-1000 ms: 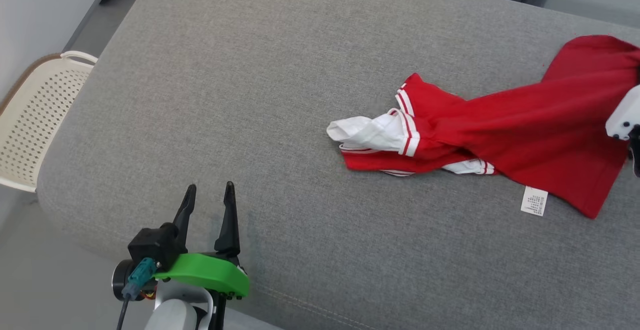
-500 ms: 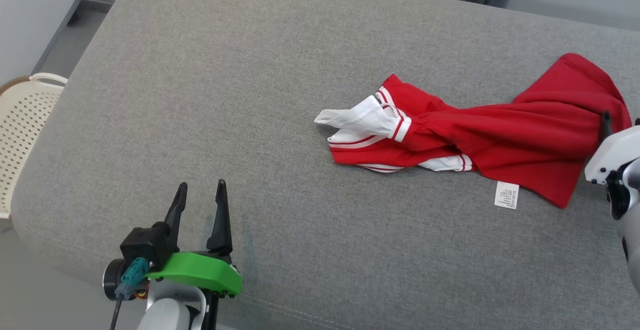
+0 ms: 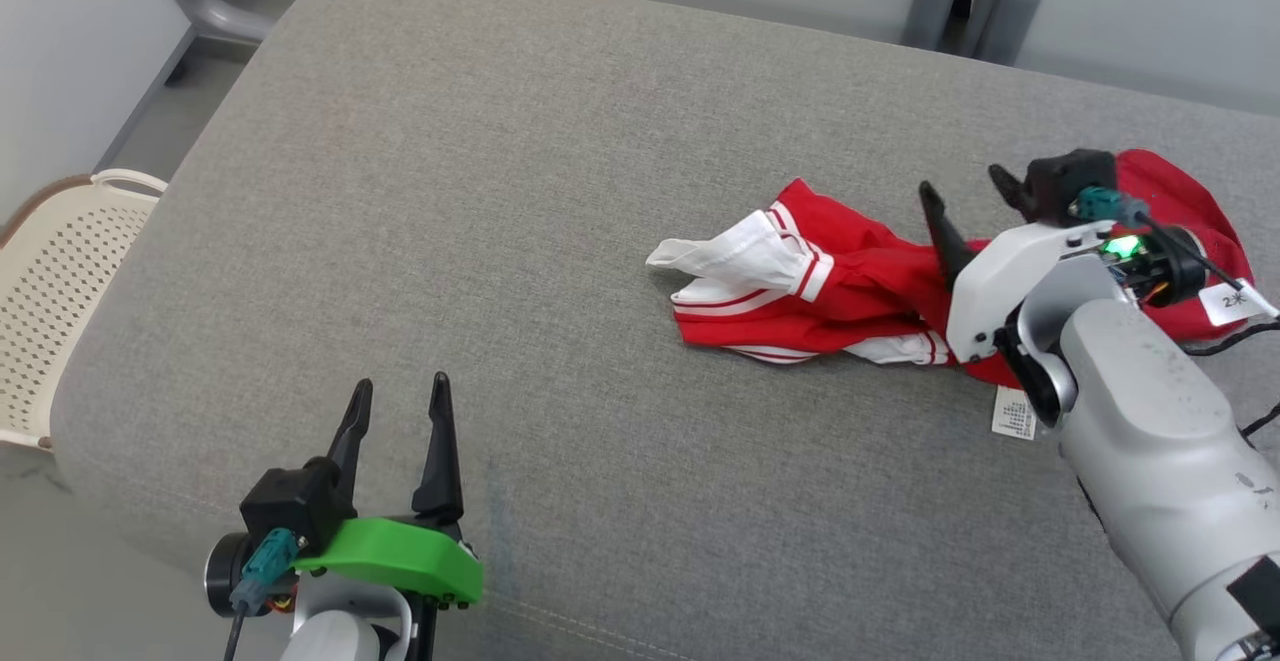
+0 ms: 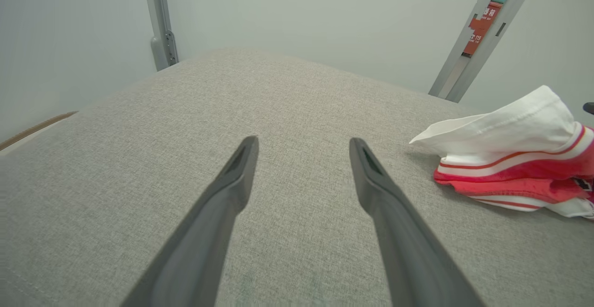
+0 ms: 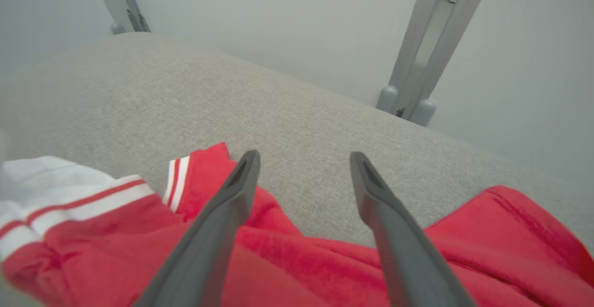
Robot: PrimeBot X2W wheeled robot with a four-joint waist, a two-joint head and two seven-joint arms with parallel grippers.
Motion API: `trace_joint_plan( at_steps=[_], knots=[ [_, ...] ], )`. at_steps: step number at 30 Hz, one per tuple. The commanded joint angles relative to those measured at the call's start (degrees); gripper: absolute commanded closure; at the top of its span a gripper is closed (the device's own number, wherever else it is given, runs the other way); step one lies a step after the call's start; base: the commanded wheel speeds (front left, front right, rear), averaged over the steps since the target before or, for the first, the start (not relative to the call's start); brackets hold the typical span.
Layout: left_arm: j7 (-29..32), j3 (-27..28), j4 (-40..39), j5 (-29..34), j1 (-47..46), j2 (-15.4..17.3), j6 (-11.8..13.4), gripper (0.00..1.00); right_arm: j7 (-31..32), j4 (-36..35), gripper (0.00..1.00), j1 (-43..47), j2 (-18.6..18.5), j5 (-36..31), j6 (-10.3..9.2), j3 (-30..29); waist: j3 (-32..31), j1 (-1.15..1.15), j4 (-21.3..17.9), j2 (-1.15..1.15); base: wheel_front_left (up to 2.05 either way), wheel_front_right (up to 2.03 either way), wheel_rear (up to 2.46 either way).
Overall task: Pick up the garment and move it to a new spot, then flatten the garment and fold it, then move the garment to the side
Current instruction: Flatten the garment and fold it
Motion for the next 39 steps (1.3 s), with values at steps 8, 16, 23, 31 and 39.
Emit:
trace_joint_plan(
  at_steps=[8, 16, 23, 31, 39],
  knots=[
    [-0.1, -0.1, -0.6, -0.5, 0.8, 0.5, 0.4, 0.00, 4.8, -20.7, 0.00, 6.4, -9.6, 15.3, -0.09, 18.0, -0.1, 0.00, 1.2, 0.00, 0.00, 0.00, 0.00],
    [-0.1, 0.0, -1.0, -0.8, 1.2, 0.7, 0.6, 0.00, 6.9, -33.1, 0.00, 10.1, -16.6, 19.4, -0.09, 23.6, 0.1, 0.00, 1.1, 0.00, 0.00, 0.00, 0.00],
    [-0.1, -0.6, -0.8, -0.8, 0.3, 0.5, 0.4, 0.00, 7.4, -30.0, 0.00, 7.5, -16.2, 13.3, -0.09, 27.6, 0.9, 0.00, 1.3, 0.00, 0.00, 0.00, 0.00],
    [-0.1, -1.3, 0.0, -0.6, -0.3, 0.6, 0.1, 0.00, 3.8, -18.7, 1.00, 2.9, -11.0, 9.8, -0.09, 30.6, 1.1, 0.00, 2.3, 0.00, 0.00, 0.00, 0.00],
    [0.0, -1.3, 0.3, -0.9, 1.4, 1.1, 0.6, 0.00, -1.7, -18.4, 1.00, 4.8, -6.9, 9.2, -0.09, 36.4, -1.2, 0.00, 1.2, 0.00, 0.00, 0.00, 0.00]
  ],
)
